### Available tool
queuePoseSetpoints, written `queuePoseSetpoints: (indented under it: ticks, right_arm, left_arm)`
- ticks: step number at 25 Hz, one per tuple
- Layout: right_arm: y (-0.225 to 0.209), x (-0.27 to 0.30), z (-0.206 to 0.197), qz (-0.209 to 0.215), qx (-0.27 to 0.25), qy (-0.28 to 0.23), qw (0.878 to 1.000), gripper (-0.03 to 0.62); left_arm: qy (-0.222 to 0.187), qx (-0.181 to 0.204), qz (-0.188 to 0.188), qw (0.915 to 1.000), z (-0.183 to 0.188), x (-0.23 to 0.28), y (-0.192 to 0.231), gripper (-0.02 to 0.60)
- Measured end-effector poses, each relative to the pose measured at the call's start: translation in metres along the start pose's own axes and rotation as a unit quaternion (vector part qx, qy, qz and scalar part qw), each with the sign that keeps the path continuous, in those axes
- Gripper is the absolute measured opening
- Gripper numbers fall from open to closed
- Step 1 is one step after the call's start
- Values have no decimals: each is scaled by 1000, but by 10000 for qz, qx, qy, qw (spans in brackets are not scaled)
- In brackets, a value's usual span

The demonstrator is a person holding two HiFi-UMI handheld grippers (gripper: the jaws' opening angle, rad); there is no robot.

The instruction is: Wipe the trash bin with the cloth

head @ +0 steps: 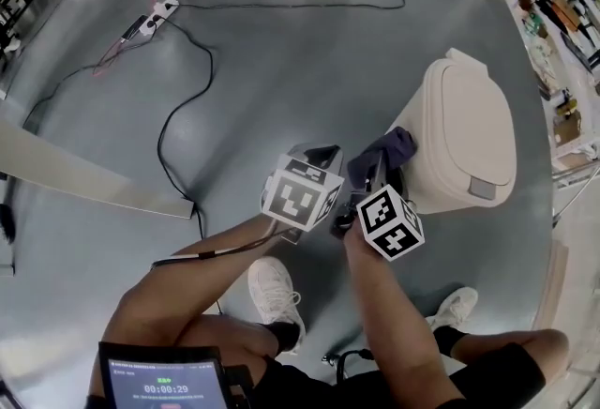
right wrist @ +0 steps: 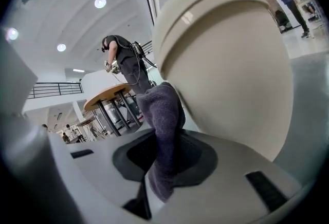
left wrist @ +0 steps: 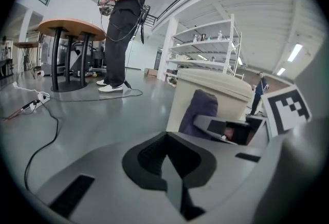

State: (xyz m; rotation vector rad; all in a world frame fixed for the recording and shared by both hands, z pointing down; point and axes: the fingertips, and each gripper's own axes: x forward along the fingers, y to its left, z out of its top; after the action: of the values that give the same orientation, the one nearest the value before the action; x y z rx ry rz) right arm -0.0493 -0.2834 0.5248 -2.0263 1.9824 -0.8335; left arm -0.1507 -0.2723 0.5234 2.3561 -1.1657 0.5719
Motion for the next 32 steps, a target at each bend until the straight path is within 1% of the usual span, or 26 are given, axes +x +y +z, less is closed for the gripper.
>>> queuePoseSetpoints:
  ticks: [1,3,5,7,11,14,16,21,25,28,32]
  right_arm:
    - [3,1,7,-32,-18,-80,10000,74]
    - [8,2,17,-139,-40,-203,9997,74]
    - [8,2,23,-276,-31,-284,9992,74]
    - [7,2,27,-381,45,-355,9986,74]
    - [1,6,26,-464,285,-396,9977,74]
    - [-5,13,21,-527,369,-358,9973,74]
    - [-9,16,13,-645,439,-278,9966,74]
    - [-29,19,-19,-1001,554,23,9934,74]
    - [-45,22,-49,-1172,615,309,9907,74]
    - [-56,26,-70,-1218,576,523,9895,74]
    - [-74,27,-97,-1292,418,796,9875,74]
  left_arm:
    - [-55,-35,-8,10000,6,-1,2,-3]
    - [-206,21,48,9998,21,-5,6,-3]
    - [-367,106,129,9992,34,-7,8,-2]
    - [-460,77,163,9988,39,-9,7,-2]
    - [-406,167,218,9988,32,-8,4,-2]
    - [-366,334,364,9981,24,-8,12,-3]
    - [-323,420,419,9977,18,-8,20,-3]
    - [-219,435,316,9983,8,-4,23,-2]
    - [-32,286,328,9990,-4,0,28,-2]
    - [51,110,386,9992,-10,3,34,-2]
    - [116,141,311,9993,-16,9,29,-2]
